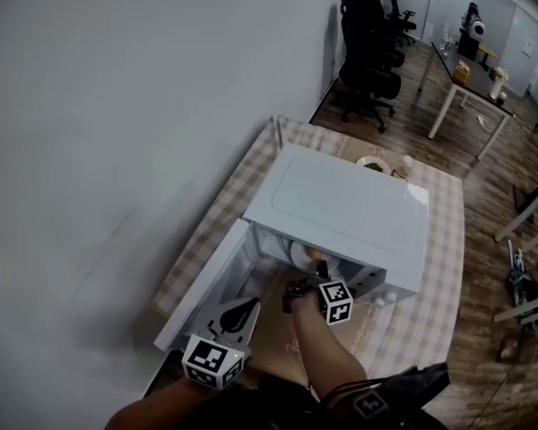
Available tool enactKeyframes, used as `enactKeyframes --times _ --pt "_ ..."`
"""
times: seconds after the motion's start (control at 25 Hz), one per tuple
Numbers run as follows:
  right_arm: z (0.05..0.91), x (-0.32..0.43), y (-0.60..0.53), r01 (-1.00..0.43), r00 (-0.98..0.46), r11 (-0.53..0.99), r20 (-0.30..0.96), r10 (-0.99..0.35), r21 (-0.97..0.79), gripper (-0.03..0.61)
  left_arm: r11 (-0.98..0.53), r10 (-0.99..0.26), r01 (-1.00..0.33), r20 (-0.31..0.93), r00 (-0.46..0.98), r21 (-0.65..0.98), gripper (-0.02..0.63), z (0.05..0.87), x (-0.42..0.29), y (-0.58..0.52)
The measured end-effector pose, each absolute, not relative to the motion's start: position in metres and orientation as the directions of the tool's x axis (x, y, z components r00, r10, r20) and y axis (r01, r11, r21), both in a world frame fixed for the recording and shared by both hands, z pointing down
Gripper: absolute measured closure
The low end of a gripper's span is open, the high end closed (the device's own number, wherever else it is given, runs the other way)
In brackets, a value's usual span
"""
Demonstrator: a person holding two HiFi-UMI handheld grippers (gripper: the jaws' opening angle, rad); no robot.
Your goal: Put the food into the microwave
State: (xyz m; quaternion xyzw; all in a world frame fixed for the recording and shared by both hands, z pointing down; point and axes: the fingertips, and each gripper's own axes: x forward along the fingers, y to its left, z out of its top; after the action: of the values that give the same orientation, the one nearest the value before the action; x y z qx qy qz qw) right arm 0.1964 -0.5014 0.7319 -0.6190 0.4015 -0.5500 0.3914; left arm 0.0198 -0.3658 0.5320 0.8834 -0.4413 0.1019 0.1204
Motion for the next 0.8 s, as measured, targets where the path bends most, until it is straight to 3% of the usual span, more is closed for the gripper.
enactKeyframes --times 0.12,0.44,0.68,0.8 --pt "0.726 0.196 -0.504 -0.07 0.065 -0.359 0.355 -0.933 -0.931 0.463 -0.578 -0.758 -0.806 0.28 0.589 0.128 0.606 0.532 0.019 -0.365" --pt "0.726 0.198 -0.5 -0.051 0.052 -0.39 0.387 -0.92 -0.919 0.447 -0.586 -0.755 -0.801 0.278 0.594 0.12 0.606 0.535 0.018 -0.36" --pt "0.718 0.199 -0.501 -0.097 0.053 -0.368 0.364 -0.93 -0.925 0.369 -0.6 -0.746 -0.791 0.276 0.606 0.118 0.606 0.532 0.021 -0.358" --pt "0.711 0.2 -0.503 -0.126 0.04 -0.323 0.32 -0.946 -0.938 0.299 -0.615 -0.734 -0.78 0.274 0.621 0.121 0.606 0.533 0.024 -0.354"
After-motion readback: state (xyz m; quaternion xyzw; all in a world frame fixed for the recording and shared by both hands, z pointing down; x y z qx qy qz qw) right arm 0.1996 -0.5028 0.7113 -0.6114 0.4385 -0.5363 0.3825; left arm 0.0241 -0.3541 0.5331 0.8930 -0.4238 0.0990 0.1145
